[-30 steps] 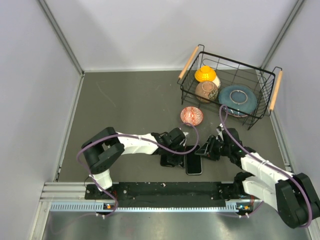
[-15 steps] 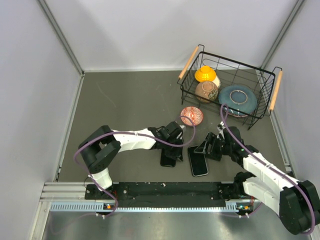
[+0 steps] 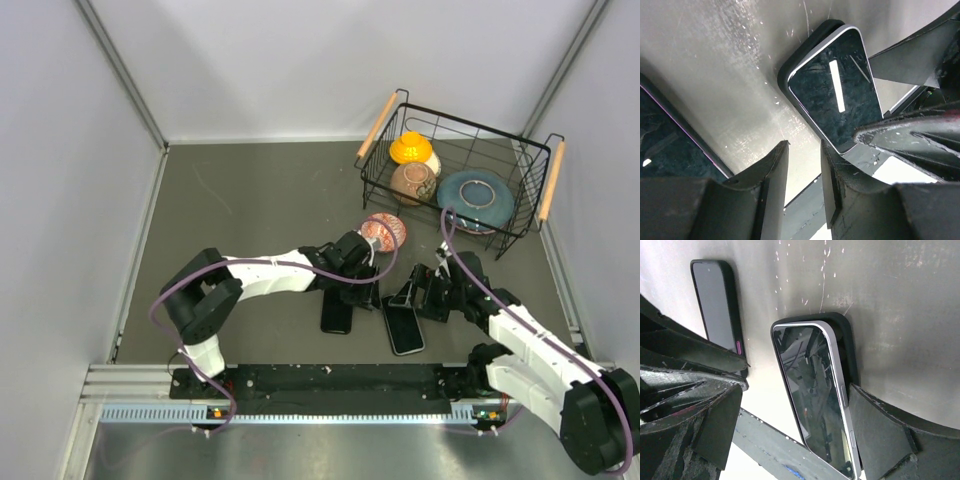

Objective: Put the phone into the phone case

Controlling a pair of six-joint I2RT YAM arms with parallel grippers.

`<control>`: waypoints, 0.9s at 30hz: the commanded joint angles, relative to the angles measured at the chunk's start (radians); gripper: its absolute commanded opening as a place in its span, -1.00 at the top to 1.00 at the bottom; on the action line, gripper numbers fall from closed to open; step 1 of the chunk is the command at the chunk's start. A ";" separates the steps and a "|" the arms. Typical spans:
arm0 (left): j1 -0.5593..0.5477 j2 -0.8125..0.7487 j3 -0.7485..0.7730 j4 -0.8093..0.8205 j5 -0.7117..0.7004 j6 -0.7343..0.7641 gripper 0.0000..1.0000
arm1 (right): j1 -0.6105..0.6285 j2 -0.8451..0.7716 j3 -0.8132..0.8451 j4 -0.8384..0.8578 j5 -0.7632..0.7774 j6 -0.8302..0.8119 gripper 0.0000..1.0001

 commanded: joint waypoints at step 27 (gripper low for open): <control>0.002 0.174 0.063 0.160 0.077 -0.034 0.14 | 0.000 -0.095 0.080 -0.183 0.218 -0.016 -0.97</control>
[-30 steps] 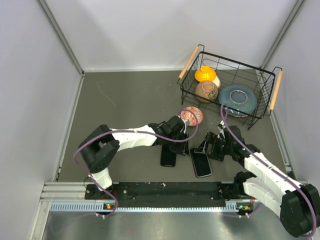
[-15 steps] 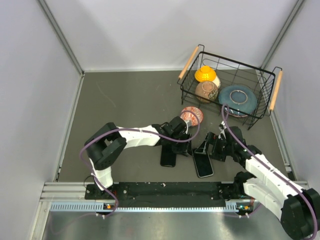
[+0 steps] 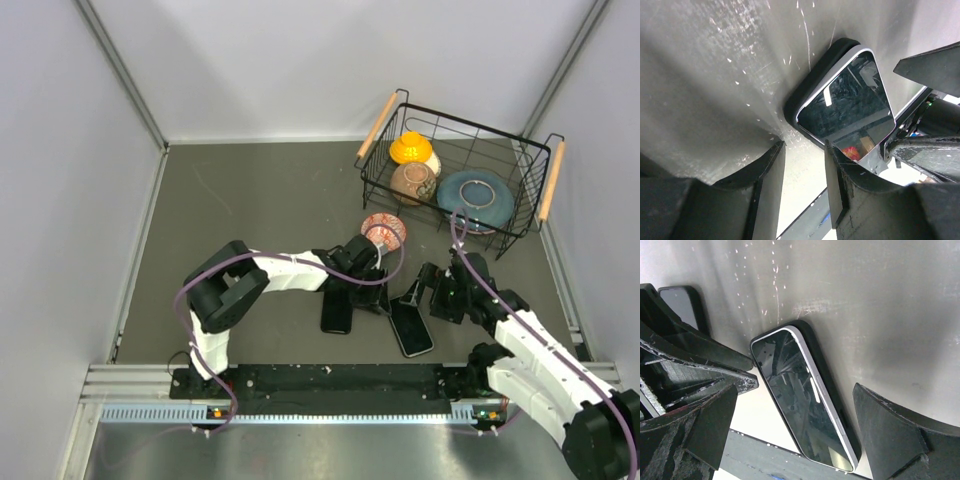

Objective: Put the phone into the phone case

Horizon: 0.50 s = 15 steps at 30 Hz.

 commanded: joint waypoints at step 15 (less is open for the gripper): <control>0.002 0.030 0.013 0.046 0.025 0.002 0.38 | 0.001 0.043 -0.117 0.162 -0.190 0.020 -0.97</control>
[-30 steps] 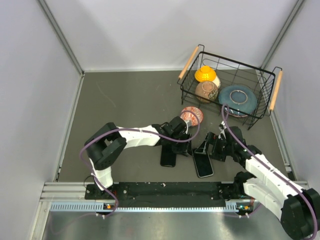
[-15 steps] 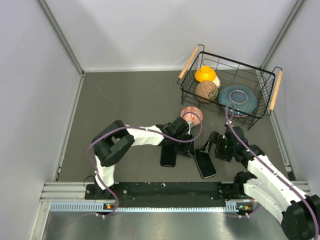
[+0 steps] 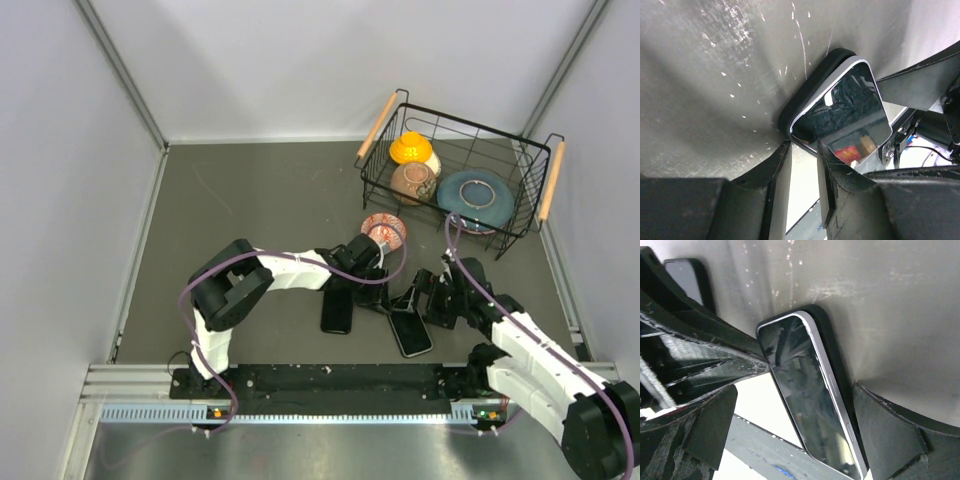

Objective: Put the phone into the phone case

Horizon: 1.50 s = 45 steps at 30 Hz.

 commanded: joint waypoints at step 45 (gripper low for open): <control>0.011 -0.095 -0.123 0.044 -0.006 0.020 0.64 | 0.001 -0.184 -0.102 0.196 -0.156 0.151 0.83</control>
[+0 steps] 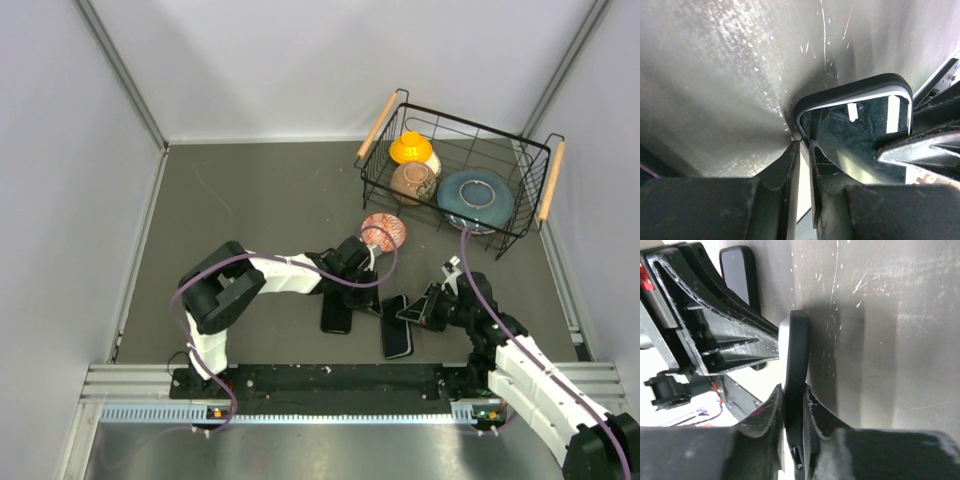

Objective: Put the phone into the phone case

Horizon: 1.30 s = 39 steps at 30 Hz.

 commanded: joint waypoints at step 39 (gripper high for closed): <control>0.192 -0.551 -0.277 0.341 0.357 -0.152 -0.47 | 0.009 -0.001 0.083 0.779 -0.231 0.307 1.00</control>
